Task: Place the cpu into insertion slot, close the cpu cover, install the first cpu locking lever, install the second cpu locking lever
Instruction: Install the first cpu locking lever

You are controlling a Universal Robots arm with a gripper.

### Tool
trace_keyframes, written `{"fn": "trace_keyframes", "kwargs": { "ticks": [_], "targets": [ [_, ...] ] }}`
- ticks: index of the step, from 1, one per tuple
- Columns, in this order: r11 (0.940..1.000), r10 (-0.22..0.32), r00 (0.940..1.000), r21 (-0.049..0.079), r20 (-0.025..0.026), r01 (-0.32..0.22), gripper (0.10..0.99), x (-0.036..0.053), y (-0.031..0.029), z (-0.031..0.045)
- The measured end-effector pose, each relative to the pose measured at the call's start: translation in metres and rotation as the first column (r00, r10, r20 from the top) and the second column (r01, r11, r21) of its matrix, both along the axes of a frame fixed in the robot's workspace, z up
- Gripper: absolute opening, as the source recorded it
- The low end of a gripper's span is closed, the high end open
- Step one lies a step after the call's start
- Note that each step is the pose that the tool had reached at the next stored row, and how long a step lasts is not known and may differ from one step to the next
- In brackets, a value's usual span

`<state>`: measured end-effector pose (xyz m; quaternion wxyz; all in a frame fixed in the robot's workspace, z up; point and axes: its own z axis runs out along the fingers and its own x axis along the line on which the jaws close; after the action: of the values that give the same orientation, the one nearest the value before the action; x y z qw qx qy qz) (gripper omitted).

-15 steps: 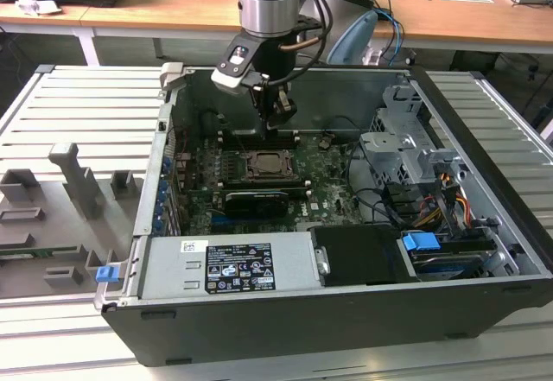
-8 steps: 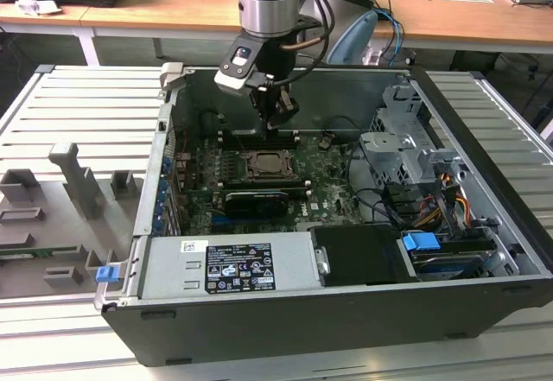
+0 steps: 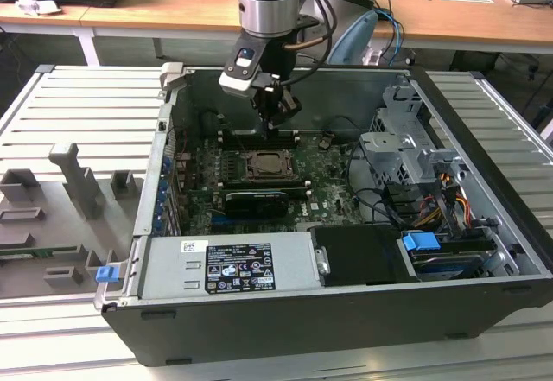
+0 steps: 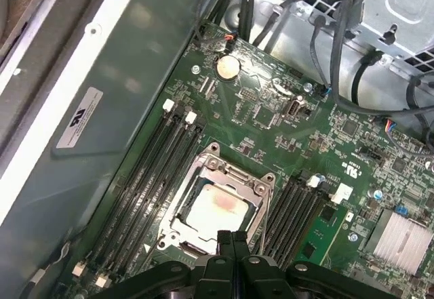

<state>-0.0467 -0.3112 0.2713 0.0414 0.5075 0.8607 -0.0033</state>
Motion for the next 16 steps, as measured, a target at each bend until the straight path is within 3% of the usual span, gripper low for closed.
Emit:
{"fn": "trace_keyframes", "kwargs": {
  "ticks": [13, 16],
  "targets": [
    [0.994, 0.11, 0.994, 0.0, 0.0, -0.11, 0.106, 0.0, 0.0, 0.0],
    [0.9858, 0.168, 0.9858, 0.0, 0.0, -0.168, 0.106, 0.0, 0.0, 0.0]
  ]
}}
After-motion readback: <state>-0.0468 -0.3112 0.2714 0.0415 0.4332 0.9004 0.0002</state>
